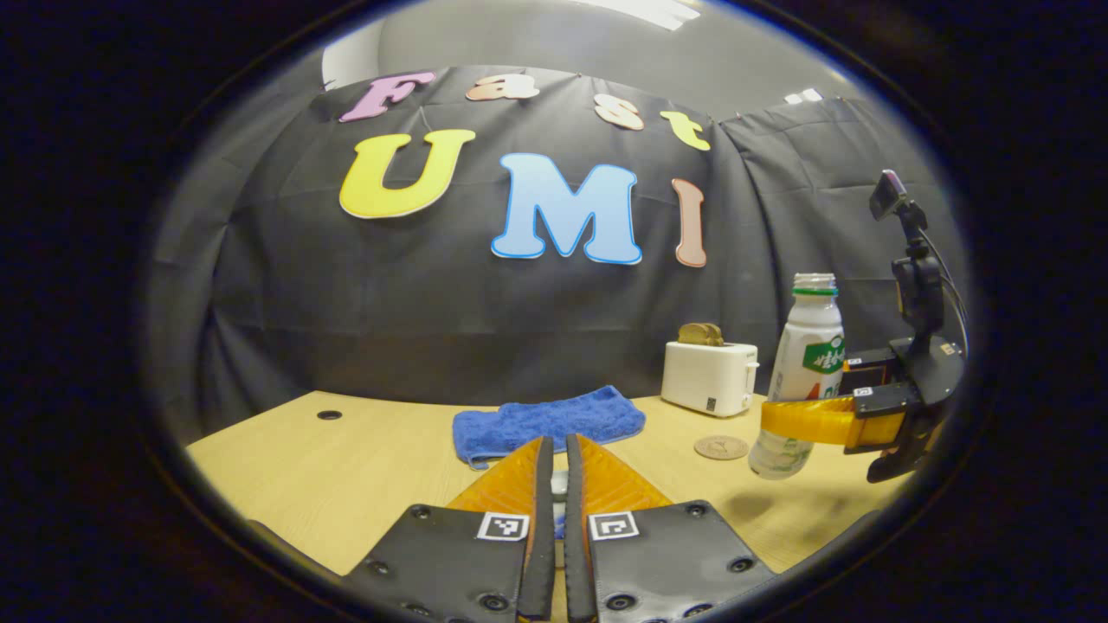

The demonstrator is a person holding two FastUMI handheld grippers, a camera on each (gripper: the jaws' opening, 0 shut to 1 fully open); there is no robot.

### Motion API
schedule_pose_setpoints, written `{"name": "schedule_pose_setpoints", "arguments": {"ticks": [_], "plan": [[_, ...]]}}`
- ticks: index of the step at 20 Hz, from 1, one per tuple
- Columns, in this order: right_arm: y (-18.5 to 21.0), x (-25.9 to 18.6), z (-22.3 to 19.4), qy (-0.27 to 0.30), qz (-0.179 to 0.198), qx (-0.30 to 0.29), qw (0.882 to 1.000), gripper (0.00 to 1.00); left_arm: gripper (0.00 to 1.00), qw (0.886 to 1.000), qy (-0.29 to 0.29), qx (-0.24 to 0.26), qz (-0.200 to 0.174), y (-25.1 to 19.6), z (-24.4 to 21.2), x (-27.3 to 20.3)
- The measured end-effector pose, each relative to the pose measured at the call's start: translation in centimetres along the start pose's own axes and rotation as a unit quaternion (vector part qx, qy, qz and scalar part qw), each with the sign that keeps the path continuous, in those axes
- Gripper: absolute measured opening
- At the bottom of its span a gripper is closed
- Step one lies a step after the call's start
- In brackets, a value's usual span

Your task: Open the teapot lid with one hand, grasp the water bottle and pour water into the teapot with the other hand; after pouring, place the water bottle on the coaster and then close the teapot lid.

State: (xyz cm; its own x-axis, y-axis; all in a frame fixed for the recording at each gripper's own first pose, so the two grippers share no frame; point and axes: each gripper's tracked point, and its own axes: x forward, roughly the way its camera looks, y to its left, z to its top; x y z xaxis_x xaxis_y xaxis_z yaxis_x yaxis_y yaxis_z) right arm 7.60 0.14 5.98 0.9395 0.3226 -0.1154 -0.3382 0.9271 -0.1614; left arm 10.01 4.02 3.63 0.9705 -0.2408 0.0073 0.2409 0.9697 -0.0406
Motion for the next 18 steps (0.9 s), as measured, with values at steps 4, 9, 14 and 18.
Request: {"name": "schedule_pose_setpoints", "arguments": {"ticks": [4,9,14,18], "plan": [[-0.9,-0.7,-0.1,-0.010,-0.007,-0.003,1.000,0.73,0.12,0.999,0.022,0.002,0.024,0.8,-1.8,2.4],[-1.8,-0.4,-1.1,0.001,-0.007,0.003,1.000,0.72,0.15,0.998,0.051,0.001,0.030,0.9,-4.5,3.8],[-3.0,0.0,-1.7,0.004,-0.019,0.007,1.000,0.73,0.11,0.998,0.053,0.016,0.032,0.7,-4.9,4.3],[-3.5,0.8,-2.3,0.014,-0.019,0.023,0.999,0.72,0.15,0.997,0.062,0.015,0.038,1.3,-5.7,4.6]]}}
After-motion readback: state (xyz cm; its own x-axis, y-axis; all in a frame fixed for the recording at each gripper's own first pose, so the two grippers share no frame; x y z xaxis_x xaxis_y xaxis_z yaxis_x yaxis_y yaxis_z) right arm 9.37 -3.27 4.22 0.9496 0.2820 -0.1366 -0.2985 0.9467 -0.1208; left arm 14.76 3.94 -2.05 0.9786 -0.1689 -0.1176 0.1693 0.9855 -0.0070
